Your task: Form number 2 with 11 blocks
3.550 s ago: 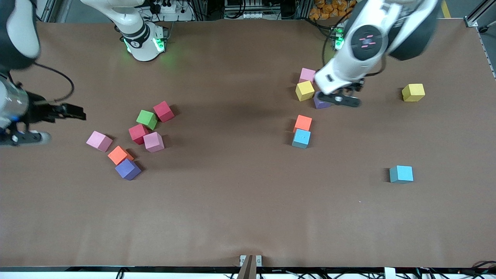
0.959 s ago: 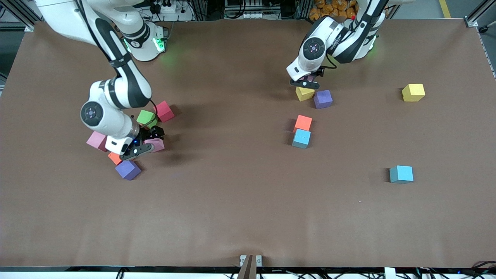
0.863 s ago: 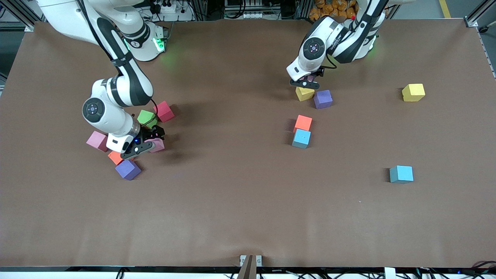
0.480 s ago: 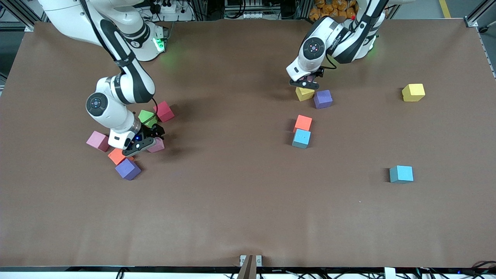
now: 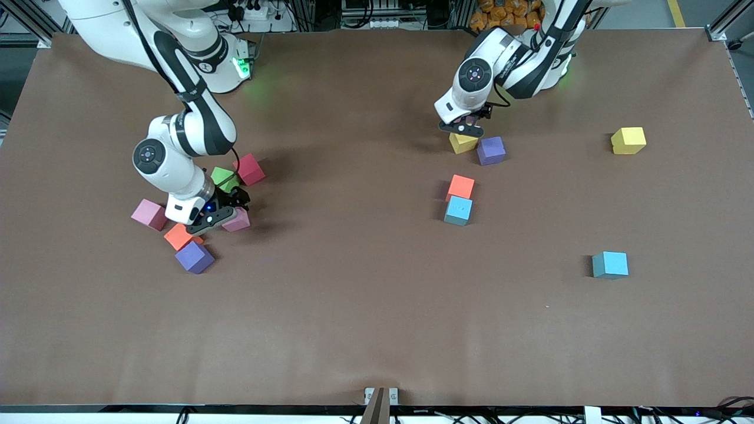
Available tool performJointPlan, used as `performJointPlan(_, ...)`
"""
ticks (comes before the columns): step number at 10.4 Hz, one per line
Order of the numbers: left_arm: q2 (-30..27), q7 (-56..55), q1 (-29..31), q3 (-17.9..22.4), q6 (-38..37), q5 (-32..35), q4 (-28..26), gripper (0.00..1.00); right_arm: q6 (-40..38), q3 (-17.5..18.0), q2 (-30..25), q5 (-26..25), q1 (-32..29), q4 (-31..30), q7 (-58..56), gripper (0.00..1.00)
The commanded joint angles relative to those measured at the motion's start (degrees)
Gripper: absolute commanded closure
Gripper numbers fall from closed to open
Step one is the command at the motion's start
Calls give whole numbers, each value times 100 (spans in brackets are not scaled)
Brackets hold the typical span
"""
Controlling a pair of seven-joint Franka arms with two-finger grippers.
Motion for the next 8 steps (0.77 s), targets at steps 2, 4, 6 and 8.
performJointPlan(2, 49, -10, 15, -33, 153, 300, -97, 0, 88, 22, -11, 42, -42, -53, -101, 23)
performJointPlan(4, 75, -19, 32, -33, 153, 416, -97, 13, 79, 22, 7, 33, -33, -44, -101, 48)
performJointPlan(6, 75, -27, 41, -33, 153, 416, -88, 61, 26, 31, -2, 42, -24, 26, -66, 58)
performJointPlan(8, 49, -45, 41, -33, 83, 416, -53, 99, 9, 40, -11, 51, 11, 123, -13, 64)
